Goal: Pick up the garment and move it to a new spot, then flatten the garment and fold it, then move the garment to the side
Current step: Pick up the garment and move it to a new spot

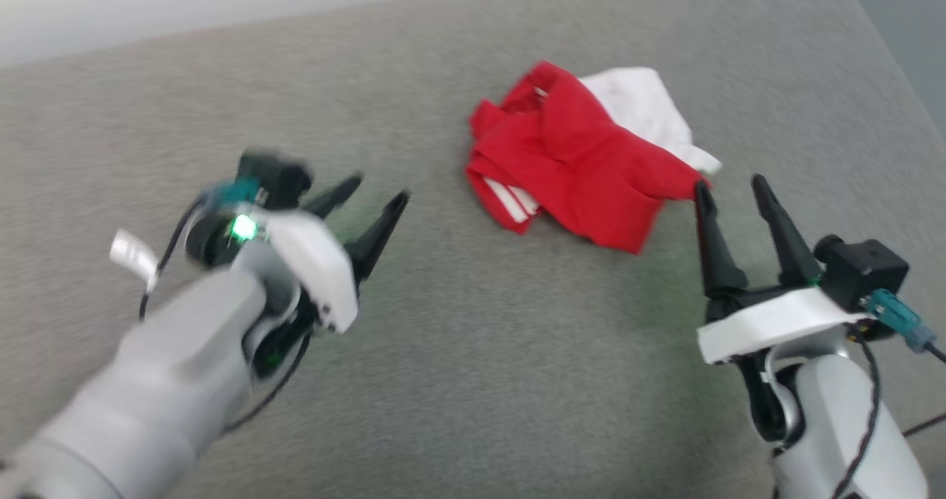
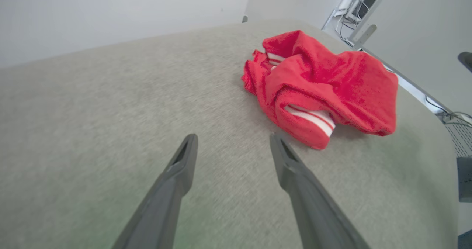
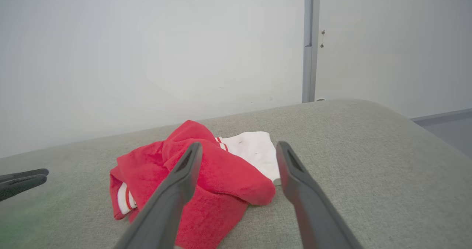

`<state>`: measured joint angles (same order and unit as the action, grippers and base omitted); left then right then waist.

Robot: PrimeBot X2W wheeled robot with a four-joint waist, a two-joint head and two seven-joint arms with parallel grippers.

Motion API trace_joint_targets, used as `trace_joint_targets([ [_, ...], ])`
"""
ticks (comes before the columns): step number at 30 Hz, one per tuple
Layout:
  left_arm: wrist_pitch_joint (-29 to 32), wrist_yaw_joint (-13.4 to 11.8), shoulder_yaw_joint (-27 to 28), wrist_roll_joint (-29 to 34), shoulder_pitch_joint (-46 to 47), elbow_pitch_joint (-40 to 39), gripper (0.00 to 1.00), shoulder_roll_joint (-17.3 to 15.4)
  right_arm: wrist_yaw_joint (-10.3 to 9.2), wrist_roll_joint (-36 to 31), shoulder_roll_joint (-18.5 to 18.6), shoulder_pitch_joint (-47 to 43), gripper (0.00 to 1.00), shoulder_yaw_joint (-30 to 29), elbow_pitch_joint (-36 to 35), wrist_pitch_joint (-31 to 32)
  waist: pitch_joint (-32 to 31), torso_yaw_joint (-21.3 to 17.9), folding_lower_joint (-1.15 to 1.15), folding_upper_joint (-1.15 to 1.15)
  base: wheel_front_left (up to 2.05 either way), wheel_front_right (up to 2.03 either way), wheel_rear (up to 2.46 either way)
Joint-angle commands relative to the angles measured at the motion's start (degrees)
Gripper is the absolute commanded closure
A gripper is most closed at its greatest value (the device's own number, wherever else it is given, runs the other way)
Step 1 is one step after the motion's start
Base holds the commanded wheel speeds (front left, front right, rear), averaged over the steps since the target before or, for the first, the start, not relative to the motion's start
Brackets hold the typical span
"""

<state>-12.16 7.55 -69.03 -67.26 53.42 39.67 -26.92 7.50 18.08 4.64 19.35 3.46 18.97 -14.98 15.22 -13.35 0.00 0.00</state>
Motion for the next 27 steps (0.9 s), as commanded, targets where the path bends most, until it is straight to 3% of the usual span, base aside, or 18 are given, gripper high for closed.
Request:
trace_joint_targets([
  [1,-1.84,-0.16,1.83,-1.38,-3.13,1.74,0.00,0.61,-0.02,-0.68,1.10,-0.86,0.00,-0.35,0.46,-0.28,-3.09,3.99,0.00,0.00,0.00,0.00,0.00],
  [5,-3.05,-0.19,6.12,-2.44,-8.14,4.46,0.00,1.73,-0.02,-1.04,2.68,-2.21,0.00,-0.91,1.21,-0.28,-4.95,6.61,0.00,0.00,0.00,0.00,0.00],
  [9,-3.08,-0.18,17.88,0.97,-15.65,3.64,0.00,2.13,-0.02,-1.31,4.21,-3.97,0.00,-1.01,1.81,-0.28,-7.17,9.24,0.00,0.00,0.00,0.00,0.00],
  [12,-3.10,-0.22,27.29,5.84,-21.74,1.42,0.00,2.18,-0.02,-1.30,4.97,-5.49,0.00,-1.43,1.95,-0.28,-8.48,10.69,0.00,0.00,0.00,0.00,0.00],
  [19,-3.11,-2.97,46.11,21.03,-36.09,-7.30,0.00,3.33,-0.02,-1.11,6.06,-8.65,0.00,-2.47,1.43,-0.28,-10.98,12.52,0.00,0.00,0.00,0.00,0.00],
  [27,-3.12,-4.64,60.34,37.65,-48.99,-20.49,0.00,7.42,-0.02,-1.40,6.12,-10.37,0.00,-3.73,0.13,-0.28,-12.81,12.31,0.00,0.00,0.00,0.00,0.00],
])
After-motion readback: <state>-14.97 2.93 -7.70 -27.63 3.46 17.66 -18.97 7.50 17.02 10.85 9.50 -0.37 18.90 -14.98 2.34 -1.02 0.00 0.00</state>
